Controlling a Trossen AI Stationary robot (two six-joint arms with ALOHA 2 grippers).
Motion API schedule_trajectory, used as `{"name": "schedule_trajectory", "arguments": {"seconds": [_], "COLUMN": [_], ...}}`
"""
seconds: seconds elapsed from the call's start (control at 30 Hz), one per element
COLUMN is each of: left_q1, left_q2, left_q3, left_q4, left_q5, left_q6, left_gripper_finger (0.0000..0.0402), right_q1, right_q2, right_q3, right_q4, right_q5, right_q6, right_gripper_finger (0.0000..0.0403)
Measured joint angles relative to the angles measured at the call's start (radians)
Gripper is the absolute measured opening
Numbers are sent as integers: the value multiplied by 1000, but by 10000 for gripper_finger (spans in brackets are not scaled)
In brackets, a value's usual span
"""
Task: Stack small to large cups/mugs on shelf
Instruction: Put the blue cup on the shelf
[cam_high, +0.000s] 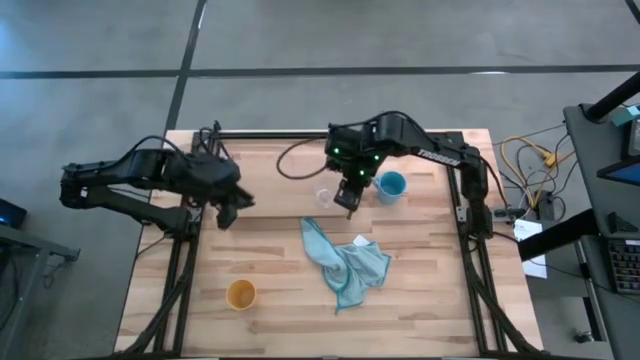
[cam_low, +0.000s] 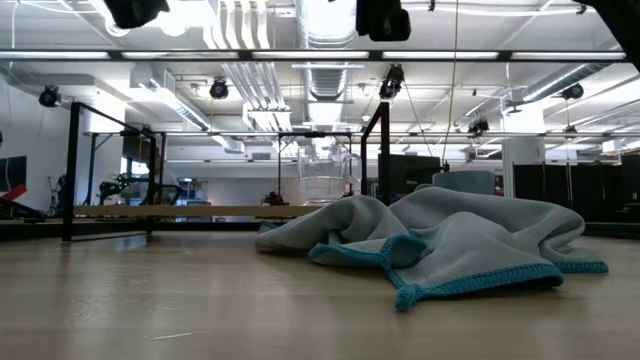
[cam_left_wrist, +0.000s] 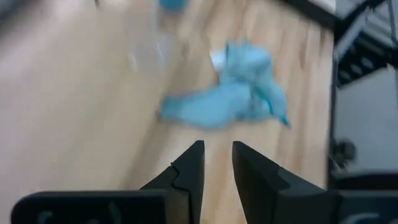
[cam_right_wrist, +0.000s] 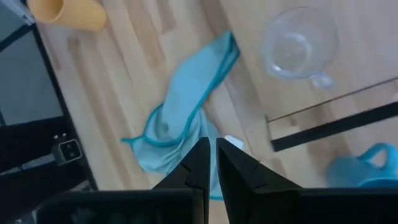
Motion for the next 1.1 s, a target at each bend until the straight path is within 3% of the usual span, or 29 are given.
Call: {"name": "schedule_trajectory", "arguments": {"seconds": [0.17,0.3,0.7,1.1], "left_q1": [-49,-150,-441,-509], "left_q2": [40,105,371,488], "left_q3": [-5,-15,-16,-16], "left_q4": [-111,-141,-111,-18], "left_q5": [129,190,195,197], "left_q6": [-79,-81,-111,-133], "left_gripper_finger": [68,68,68,68], "right_q1": [55,103,165,167], "right_q2": [-1,-1,0,0], "right_q3": [-4,-6,-45,-107], "right_q4": [0,-1,0,0], "right_q5": [5,5,13,13], "right_q6": [37,35,10,-8], "right_gripper_finger": [22,22,22,22]}}
